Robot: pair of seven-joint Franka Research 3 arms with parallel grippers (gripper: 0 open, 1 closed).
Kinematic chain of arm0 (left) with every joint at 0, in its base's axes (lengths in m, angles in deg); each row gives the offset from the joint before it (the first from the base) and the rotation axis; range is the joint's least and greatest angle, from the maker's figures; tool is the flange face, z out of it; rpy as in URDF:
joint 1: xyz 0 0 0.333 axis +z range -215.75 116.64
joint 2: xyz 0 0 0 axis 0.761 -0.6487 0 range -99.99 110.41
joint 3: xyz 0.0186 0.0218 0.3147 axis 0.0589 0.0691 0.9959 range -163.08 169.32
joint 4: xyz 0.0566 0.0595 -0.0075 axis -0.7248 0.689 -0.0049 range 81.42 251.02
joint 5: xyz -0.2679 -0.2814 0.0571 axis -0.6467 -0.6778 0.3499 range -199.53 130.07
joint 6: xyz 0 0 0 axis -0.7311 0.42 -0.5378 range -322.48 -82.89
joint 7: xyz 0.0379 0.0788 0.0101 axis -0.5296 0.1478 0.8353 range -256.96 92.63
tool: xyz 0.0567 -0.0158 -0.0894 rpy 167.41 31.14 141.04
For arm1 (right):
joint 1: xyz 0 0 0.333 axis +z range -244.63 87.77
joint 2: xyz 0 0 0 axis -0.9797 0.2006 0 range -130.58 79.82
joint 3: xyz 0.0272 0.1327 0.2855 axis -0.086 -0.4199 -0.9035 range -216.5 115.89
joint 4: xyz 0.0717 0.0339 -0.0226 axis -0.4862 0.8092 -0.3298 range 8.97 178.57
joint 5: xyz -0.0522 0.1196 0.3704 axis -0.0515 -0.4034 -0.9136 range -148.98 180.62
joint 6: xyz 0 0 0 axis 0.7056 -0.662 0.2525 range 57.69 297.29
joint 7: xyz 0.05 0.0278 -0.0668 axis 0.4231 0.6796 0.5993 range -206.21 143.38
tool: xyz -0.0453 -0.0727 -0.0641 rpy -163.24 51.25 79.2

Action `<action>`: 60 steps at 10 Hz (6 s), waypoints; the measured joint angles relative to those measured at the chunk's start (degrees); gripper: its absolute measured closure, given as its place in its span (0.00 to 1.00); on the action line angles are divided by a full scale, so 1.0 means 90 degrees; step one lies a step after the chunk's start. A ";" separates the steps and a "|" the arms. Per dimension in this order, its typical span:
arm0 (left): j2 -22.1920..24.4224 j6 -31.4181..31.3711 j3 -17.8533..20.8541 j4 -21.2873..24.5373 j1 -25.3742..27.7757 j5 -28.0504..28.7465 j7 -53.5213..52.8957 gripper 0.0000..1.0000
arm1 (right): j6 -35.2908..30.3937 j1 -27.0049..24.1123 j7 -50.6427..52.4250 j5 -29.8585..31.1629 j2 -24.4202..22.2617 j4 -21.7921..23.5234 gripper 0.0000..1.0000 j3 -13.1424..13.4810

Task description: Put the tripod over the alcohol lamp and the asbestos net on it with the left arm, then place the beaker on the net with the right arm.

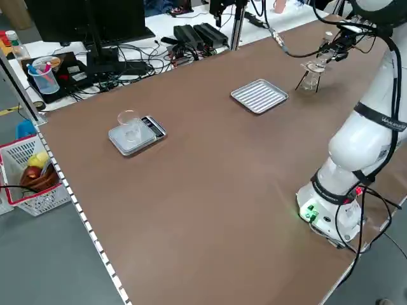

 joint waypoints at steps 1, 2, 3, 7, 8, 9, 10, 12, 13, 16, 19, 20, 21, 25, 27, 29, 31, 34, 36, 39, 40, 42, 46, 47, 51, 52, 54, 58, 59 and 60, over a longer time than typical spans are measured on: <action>0.0076 0.0001 0.0002 -0.0037 0.0017 0.0101 0.0002 0.00 | -0.0001 -0.0003 0.0005 -0.0008 0.0056 -0.0001 0.41 0.0004; 0.0182 0.0009 0.0016 -0.0095 0.0039 0.0154 0.0002 0.00 | -0.0001 -0.0006 0.0008 -0.0017 0.0108 -0.0004 0.41 0.0004; 0.0293 0.0135 0.0025 -0.0176 0.0052 0.0166 -0.0004 0.00 | -0.0003 -0.0007 0.0011 -0.0032 0.0158 -0.0011 0.41 0.0004; 0.0266 0.0603 -0.0412 -0.0643 0.0543 0.0167 -0.0004 0.00 | -0.0024 -0.0005 0.0092 -0.0213 0.0271 -0.0093 0.41 0.0002; 0.0205 0.0627 -0.0506 -0.0743 0.0620 0.0167 -0.0004 0.00 | -0.0024 -0.0004 0.0101 -0.0247 0.0284 -0.0116 0.41 0.0002; 0.0168 0.0631 -0.0540 -0.0780 0.0627 0.0167 -0.0004 0.00 | -0.0024 -0.0004 0.0102 -0.0259 0.0291 -0.0131 0.41 0.0002; 0.0135 0.0631 -0.0561 -0.0784 0.0625 0.0167 -0.0004 0.00 | -0.0022 -0.0004 0.0104 -0.0265 0.0295 -0.0144 0.41 0.0002; 0.0070 0.0631 -0.0580 -0.0784 0.0623 0.0167 -0.0004 0.00 | -0.0014 -0.0004 0.0105 -0.0272 0.0295 -0.0164 0.41 0.0002; 0.0050 0.0631 -0.0581 -0.0784 0.0623 0.0167 -0.0004 0.00 | -0.0013 -0.0004 0.0105 -0.0273 0.0296 -0.0165 0.41 0.0002; 0.0034 0.0632 -0.0589 -0.0786 0.0616 0.0167 0.0003 0.00 | 0.0025 -0.0005 0.0107 -0.0273 0.0297 -0.0165 0.40 0.0005; 0.0034 0.0632 -0.0604 -0.0787 0.0600 0.0167 0.0004 0.00 | 0.0026 -0.0006 0.0110 -0.0275 0.0296 -0.0174 0.27 0.0005; 0.0034 0.0632 -0.0605 -0.0788 0.0600 0.0167 0.0004 0.00 | 0.0026 -0.0006 0.0110 -0.0276 0.0296 -0.0174 0.26 0.0005; 0.0034 0.0632 -0.0606 -0.0789 0.0598 0.0167 0.0004 0.00 | 0.0026 -0.0006 0.0110 -0.0276 0.0296 -0.0175 0.21 0.0005; 0.0034 0.0632 -0.0612 -0.0790 0.0593 0.0167 0.0004 0.00 | 0.0038 -0.0025 0.0110 -0.0281 0.0296 -0.0175 0.00 0.0015; 0.0034 0.0632 -0.0618 -0.0791 0.0598 0.0167 0.0004 0.00 | 0.0044 -0.0075 0.0110 -0.0282 0.0298 -0.0173 0.00 0.0032; 0.0034 0.0632 -0.0615 -0.0813 0.0649 0.0167 0.0000 0.00 | 0.0052 -0.0183 0.0110 -0.0282 0.0301 -0.0150 0.00 0.0037; 0.0034 0.0633 -0.0613 -0.0819 0.0681 0.0167 0.0001 0.00 | 0.0047 -0.0324 0.0110 -0.0281 0.0303 -0.0105 0.00 0.0029; 0.0034 0.0635 -0.0624 -0.0820 0.0627 0.0167 0.0003 0.00 | 0.0047 -0.1302 0.0117 -0.0232 0.0294 0.0010 0.00 -0.0741; 0.0034 0.0638 -0.0636 -0.0825 0.0599 0.0167 0.0004 0.00 | 0.0071 -0.2762 0.0122 -0.0017 0.0246 0.0158 0.00 -0.1881; 0.0034 0.0638 -0.0643 -0.0839 0.0592 0.0167 0.0004 0.00 | 0.0057 -0.4861 0.0120 0.0693 0.0133 0.0395 0.00 -0.3126; 0.0034 0.0638 -0.0643 -0.0842 0.0591 0.0167 0.0004 0.00 | 0.0046 -0.5415 0.0124 0.0981 0.0052 0.0413 0.00 -0.3337; 0.0034 0.0638 -0.0644 -0.0846 0.0590 0.0167 0.0005 0.00 | 0.0038 -0.6099 0.0126 0.1396 -0.0287 0.0394 0.00 -0.3441; 0.0034 0.0638 -0.0660 -0.0851 0.0586 0.0167 0.0005 0.00 | 0.0787 -0.6519 0.0086 0.2195 -0.0902 -0.0233 0.00 -0.3446; 0.0034 0.0638 -0.0681 -0.0851 0.0585 0.0167 0.0009 0.00 | 0.1032 -0.6532 -0.0068 0.2563 -0.0906 -0.0460 0.00 -0.3444; 0.0034 0.0646 -0.0685 -0.0851 0.0589 0.0256 0.0086 0.00 | 0.1715 -0.6674 -0.3769 0.5927 -0.0846 -0.1487 0.00 -0.3418; 0.0034 0.0647 -0.0704 -0.0851 0.0588 0.0259 0.0091 0.00 | 0.1713 -0.6705 -0.5055 0.6847 -0.0729 -0.1793 0.00 -0.3377; 0.0033 0.0648 -0.0811 -0.0851 0.0589 0.0422 0.0108 0.00 | 0.1706 -0.6652 -0.7572 0.8500 -0.0275 -0.2432 0.00 -0.3333; 0.0035 0.0652 -0.0920 -0.0859 0.0589 0.0481 0.0206 0.00 | 0.1310 -0.4987 -1.2056 1.0458 0.0183 -0.3787 0.00 -0.1472; 0.0035 0.0653 -0.0928 -0.0863 0.0589 0.0481 0.0209 0.00 | 0.1013 -0.4739 -1.3025 1.0783 0.0244 -0.4070 0.00 -0.1162; 0.0035 0.0655 -0.0931 -0.0865 0.0589 0.0481 0.0209 0.00 | 0.0681 -0.4676 -1.3891 1.1058 0.0302 -0.4298 0.00 -0.1074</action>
